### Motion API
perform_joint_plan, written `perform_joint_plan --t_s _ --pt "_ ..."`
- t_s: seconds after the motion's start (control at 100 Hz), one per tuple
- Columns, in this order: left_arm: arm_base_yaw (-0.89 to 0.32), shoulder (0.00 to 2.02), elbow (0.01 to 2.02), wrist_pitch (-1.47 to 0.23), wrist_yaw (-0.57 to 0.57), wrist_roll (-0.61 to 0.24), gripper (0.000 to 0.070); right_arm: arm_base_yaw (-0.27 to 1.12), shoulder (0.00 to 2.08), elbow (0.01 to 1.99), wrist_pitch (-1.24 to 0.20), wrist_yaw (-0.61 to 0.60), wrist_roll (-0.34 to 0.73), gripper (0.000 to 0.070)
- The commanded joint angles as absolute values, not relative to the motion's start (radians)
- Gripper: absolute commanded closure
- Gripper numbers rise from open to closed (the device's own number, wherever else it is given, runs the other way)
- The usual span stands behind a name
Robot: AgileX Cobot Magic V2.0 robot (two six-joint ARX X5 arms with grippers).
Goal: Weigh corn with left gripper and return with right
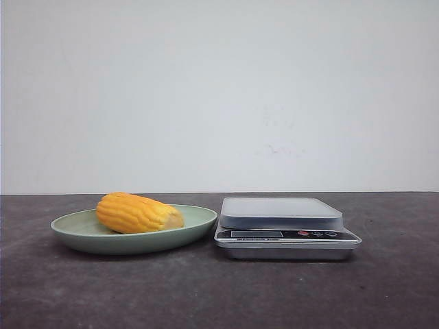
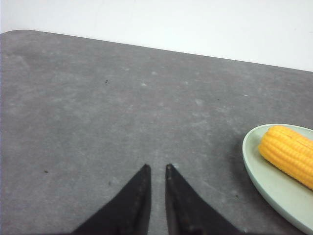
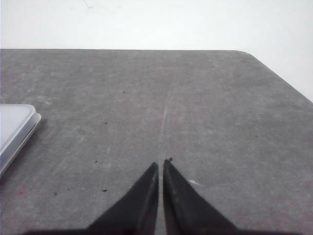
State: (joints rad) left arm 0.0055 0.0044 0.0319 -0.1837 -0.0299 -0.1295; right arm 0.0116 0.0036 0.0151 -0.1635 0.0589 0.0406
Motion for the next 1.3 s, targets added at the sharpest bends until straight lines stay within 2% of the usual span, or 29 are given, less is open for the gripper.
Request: perform_joint_plan --t_s 0.0,0.18,0.33,0.43,0.6,0.84,0.99,1.09,1.13,1.2,1.23,1.29 --pt "0.004 0.003 0.014 -0.188 -0.029 -0.128 0.0688 0.01 0.004 0.013 -0.147 0.059 0.033 0.069" --pt "0.003 0.003 0.014 -0.188 -0.027 -0.214 0.0688 0.01 0.004 0.013 -0.063 0.058 0.059 0.069" --pt "0.002 0.003 0.015 -0.188 -0.015 -0.328 0.0689 0.011 0.004 0.015 -0.037 -0.015 0.178 0.069" --pt "0.002 0.004 0.042 -0.22 0.036 -0.416 0.0688 0.011 0.004 0.017 -0.02 -0.028 0.283 0.0694" --pt "-0.002 0.029 0.162 -0.228 0.121 -0.49 0.0688 0.011 0.009 0.147 -0.107 -0.027 0.417 0.0696" --pt "-0.002 0.247 0.522 -0.255 0.141 -0.511 0.0688 0.011 0.195 0.515 -0.166 -0.033 0.413 0.0696" --pt "-0.002 0.463 0.794 -0.388 0.189 -0.501 0.0688 0.011 0.358 0.744 -0.282 -0.079 0.379 0.0696" --pt "-0.003 0.613 0.973 -0.491 0.223 -0.451 0.0688 0.011 0.472 0.897 -0.374 -0.106 0.342 0.0693" --pt "-0.007 0.67 1.042 -0.541 0.224 -0.423 0.0688 0.012 0.516 0.952 -0.409 -0.115 0.332 0.067" --pt "-0.02 0.753 1.145 -0.619 0.236 -0.374 0.0673 0.012 0.583 1.034 -0.461 -0.139 0.317 0.0545" --pt "-0.028 0.781 1.18 -0.645 0.243 -0.356 0.0616 0.012 0.608 1.065 -0.476 -0.159 0.306 0.0471" --pt "-0.049 0.821 1.232 -0.673 0.268 -0.332 0.0411 0.014 0.642 1.102 -0.48 -0.215 0.292 0.0366"
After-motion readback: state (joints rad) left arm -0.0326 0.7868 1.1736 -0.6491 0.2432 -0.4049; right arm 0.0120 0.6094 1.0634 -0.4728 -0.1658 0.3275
